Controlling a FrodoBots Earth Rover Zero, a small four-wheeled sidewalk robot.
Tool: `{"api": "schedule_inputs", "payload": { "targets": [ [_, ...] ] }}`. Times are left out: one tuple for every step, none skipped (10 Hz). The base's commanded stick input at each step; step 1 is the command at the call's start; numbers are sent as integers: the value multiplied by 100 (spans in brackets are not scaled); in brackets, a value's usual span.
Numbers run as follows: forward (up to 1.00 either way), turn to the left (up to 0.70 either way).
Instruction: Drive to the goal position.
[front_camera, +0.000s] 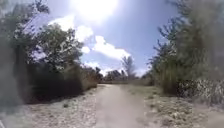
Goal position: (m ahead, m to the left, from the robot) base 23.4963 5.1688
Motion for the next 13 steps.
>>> {"api": "schedule_inputs", "payload": {
  "targets": [
    [70,0],
    [70,0],
    [70,0],
    [70,0],
    [70,0],
    [70,0],
    [70,0],
    [70,0],
    [70,0],
    [70,0],
    [70,0],
    [70,0],
    [70,0]
  ]
}}
